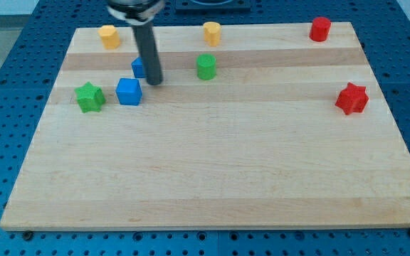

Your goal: Push the green circle up a bit

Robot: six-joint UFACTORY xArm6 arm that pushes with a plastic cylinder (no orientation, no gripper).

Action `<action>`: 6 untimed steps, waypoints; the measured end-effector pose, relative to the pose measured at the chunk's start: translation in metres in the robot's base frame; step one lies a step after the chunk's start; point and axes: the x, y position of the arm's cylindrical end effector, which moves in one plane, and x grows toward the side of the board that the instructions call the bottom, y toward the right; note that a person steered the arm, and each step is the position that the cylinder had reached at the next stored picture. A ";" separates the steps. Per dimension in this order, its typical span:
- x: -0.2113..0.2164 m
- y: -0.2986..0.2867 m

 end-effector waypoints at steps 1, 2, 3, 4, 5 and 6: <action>0.002 0.049; -0.001 0.092; -0.029 0.116; -0.067 0.117; -0.079 0.110; -0.077 0.094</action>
